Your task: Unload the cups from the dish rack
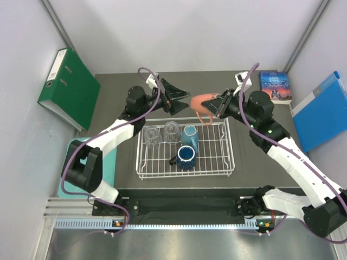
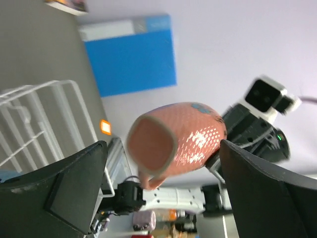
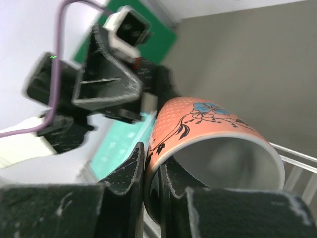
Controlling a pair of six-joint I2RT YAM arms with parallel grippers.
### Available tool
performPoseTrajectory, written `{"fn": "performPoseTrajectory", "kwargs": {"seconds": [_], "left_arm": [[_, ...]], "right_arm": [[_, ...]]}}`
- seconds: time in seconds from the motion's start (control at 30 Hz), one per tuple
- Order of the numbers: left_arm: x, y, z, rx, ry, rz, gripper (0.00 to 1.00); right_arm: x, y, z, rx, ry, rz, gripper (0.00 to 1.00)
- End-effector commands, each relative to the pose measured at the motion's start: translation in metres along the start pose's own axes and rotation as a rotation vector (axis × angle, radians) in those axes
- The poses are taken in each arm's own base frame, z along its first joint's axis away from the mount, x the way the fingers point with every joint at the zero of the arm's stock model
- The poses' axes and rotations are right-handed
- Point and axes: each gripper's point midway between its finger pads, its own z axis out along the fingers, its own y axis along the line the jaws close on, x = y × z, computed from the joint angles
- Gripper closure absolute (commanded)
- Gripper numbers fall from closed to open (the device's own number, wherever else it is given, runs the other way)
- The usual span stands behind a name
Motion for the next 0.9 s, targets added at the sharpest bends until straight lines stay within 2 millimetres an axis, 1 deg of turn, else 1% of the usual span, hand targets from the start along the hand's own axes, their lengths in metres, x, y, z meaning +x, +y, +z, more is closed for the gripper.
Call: {"fn": "performPoseTrajectory", "kwargs": {"seconds": [0.0, 0.03, 0.07, 0.1, 0.13, 0.17, 0.2, 0.23, 0.27, 0.3, 0.33, 0.37, 0.4, 0.43, 0.47, 0.5, 0.53, 0.57, 0.6, 0.63, 0.67, 0.73, 0.77, 0.87], "left_arm": [[-0.033, 0.003, -0.018, -0.148, -0.153, 0.019, 0.01], [-0.044, 0.012, -0.022, -0.208, -0.224, 0.02, 0.01], [-0.049, 0.016, -0.025, -0.265, -0.251, 0.058, 0.01], [-0.047, 0.037, -0.037, -0.394, -0.268, 0.022, 0.01], [-0.047, 0.05, -0.046, -0.482, -0.286, 0.015, 0.01], [-0.056, 0.055, -0.054, -0.555, -0.333, 0.06, 0.01], [-0.047, 0.078, -0.071, -0.686, -0.321, 0.015, 0.01], [-0.046, 0.085, -0.079, -0.741, -0.32, 0.006, 0.01], [-0.048, 0.089, -0.083, -0.776, -0.307, 0.02, 0.01], [-0.038, 0.101, -0.094, -0.853, -0.275, -0.01, 0.01], [-0.035, 0.106, -0.099, -0.886, -0.263, -0.015, 0.01], [-0.035, 0.108, -0.103, -0.915, -0.253, 0.003, 0.01], [-0.033, 0.111, -0.106, -0.941, -0.243, 0.011, 0.01], [-0.026, 0.116, -0.116, -0.995, -0.228, 0.006, 0.01], [-0.029, 0.12, -0.124, -1.038, -0.243, 0.034, 0.01], [-0.028, 0.122, -0.129, -1.064, -0.243, 0.047, 0.01], [-0.025, 0.126, -0.139, -1.112, -0.231, 0.051, 0.01], [-0.027, 0.125, -0.144, -1.136, -0.228, 0.085, 0.01], [-0.028, 0.126, -0.149, -1.16, -0.227, 0.105, 0.01], [-0.027, 0.125, -0.151, -1.17, -0.214, 0.112, 0.01], [-0.031, 0.128, -0.158, -1.206, -0.226, 0.138, 0.01], [-0.032, 0.13, -0.16, -1.223, -0.22, 0.152, 0.01], [-0.031, 0.132, -0.159, -1.227, -0.209, 0.154, 0.01], [-0.03, 0.138, -0.158, -1.238, -0.193, 0.142, 0.01]], "right_arm": [[-0.067, -0.02, -0.026, 0.254, -0.169, -0.113, 1.0], [-0.096, -0.036, -0.036, 0.397, -0.254, -0.135, 1.0], [-0.101, -0.051, -0.04, 0.482, -0.257, -0.144, 1.0], [-0.106, -0.074, -0.04, 0.591, -0.258, -0.154, 1.0], [-0.124, -0.09, -0.055, 0.734, -0.298, -0.192, 1.0], [-0.132, -0.104, -0.058, 0.804, -0.305, -0.209, 1.0], [-0.135, -0.133, -0.056, 0.909, -0.288, -0.213, 1.0], [-0.149, -0.141, -0.061, 0.963, -0.307, -0.212, 1.0], [-0.145, -0.164, -0.048, 1.003, -0.264, -0.206, 1.0], [-0.149, -0.184, -0.052, 1.055, -0.257, -0.185, 1.0], [-0.156, -0.189, -0.049, 1.072, -0.248, -0.153, 1.0], [-0.142, -0.221, -0.035, 1.127, -0.172, -0.131, 1.0], [-0.158, -0.228, -0.034, 1.145, -0.193, -0.117, 1.0], [-0.158, -0.239, -0.031, 1.176, -0.174, -0.107, 1.0], [-0.139, -0.271, -0.026, 1.248, -0.077, -0.093, 1.0], [-0.151, -0.274, -0.022, 1.249, -0.098, -0.09, 1.0], [-0.146, -0.282, -0.015, 1.236, -0.067, -0.074, 1.0], [-0.138, -0.304, -0.013, 1.252, -0.029, -0.045, 1.0], [-0.137, -0.309, -0.008, 1.24, -0.022, -0.032, 1.0], [-0.132, -0.317, -0.006, 1.239, -0.004, -0.016, 1.0], [-0.12, -0.339, -0.005, 1.266, 0.036, 0.006, 1.0], [-0.103, -0.356, -0.004, 1.285, 0.108, 0.048, 1.0], [-0.087, -0.373, -0.004, 1.313, 0.155, 0.066, 1.0], [-0.075, -0.386, -0.006, 1.341, 0.181, 0.06, 1.0]]}}
